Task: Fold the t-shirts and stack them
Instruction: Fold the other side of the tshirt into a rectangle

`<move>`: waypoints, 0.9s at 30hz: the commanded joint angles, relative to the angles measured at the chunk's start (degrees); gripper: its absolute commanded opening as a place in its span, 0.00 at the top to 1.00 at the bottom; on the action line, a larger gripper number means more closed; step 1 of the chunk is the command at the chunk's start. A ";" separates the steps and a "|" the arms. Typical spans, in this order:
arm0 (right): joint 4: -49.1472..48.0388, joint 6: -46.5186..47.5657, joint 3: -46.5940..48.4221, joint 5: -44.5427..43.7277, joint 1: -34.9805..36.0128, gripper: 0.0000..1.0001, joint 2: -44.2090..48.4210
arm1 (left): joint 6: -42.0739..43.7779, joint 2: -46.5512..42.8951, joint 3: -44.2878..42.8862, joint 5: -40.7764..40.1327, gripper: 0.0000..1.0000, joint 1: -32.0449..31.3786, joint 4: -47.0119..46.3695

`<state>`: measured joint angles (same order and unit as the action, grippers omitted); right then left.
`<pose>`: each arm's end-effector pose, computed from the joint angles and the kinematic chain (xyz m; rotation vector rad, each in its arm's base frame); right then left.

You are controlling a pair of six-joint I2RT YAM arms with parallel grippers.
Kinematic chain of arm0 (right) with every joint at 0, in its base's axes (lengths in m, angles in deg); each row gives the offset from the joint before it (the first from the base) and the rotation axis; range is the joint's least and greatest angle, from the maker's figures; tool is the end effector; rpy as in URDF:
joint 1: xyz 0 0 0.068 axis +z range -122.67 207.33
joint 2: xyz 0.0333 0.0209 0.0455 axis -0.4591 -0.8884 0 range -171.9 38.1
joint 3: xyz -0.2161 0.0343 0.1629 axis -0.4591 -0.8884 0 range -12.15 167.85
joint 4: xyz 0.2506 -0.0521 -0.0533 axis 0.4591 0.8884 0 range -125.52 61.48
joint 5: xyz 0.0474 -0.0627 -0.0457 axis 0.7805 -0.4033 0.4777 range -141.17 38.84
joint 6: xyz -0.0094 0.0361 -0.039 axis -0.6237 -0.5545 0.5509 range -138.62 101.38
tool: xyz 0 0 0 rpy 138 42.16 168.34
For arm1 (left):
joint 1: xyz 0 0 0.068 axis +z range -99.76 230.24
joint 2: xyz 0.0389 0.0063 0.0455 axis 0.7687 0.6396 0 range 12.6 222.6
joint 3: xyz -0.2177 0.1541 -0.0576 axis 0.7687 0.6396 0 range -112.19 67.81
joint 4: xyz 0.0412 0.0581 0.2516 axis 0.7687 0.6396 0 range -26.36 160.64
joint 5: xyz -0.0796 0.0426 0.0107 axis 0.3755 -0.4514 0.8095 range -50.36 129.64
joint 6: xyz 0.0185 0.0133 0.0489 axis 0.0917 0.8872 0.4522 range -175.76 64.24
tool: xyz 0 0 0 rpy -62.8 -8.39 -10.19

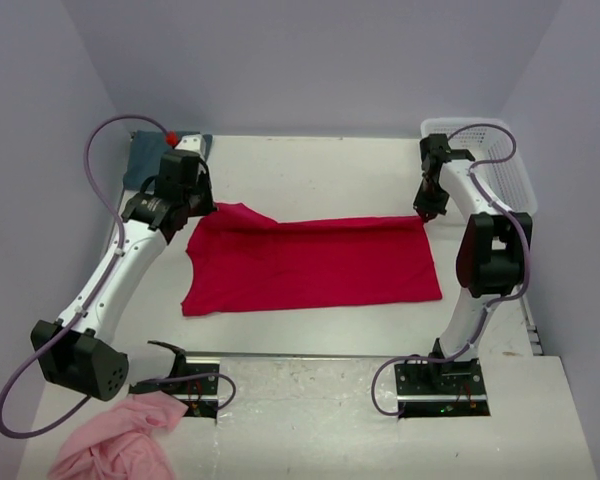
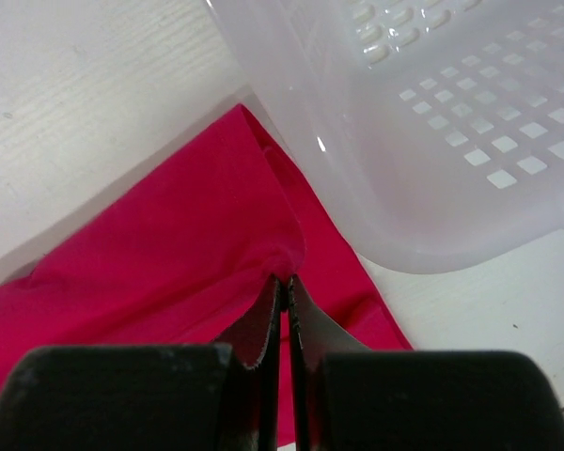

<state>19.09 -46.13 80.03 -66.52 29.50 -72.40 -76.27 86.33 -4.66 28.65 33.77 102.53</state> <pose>0.3957 0.0055 0.2370 0.6635 2.6954 -0.2549 0.2662 -0.0716 0.3512 -0.1806 2.2522 -0.1268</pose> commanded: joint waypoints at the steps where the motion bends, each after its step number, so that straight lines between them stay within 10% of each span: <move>1: -0.73 -1.15 -2.61 -2.05 -0.42 1.00 4.67 | -1.20 -3.85 1.53 -1.41 1.00 -0.49 0.48; 27: -5.04 -2.90 -18.44 -0.11 -0.33 1.00 12.24 | -5.06 -13.09 9.71 -3.17 1.00 -4.27 7.78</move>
<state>15.57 -47.81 62.24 -66.21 29.50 -63.33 -79.75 74.81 4.30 27.12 30.49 109.66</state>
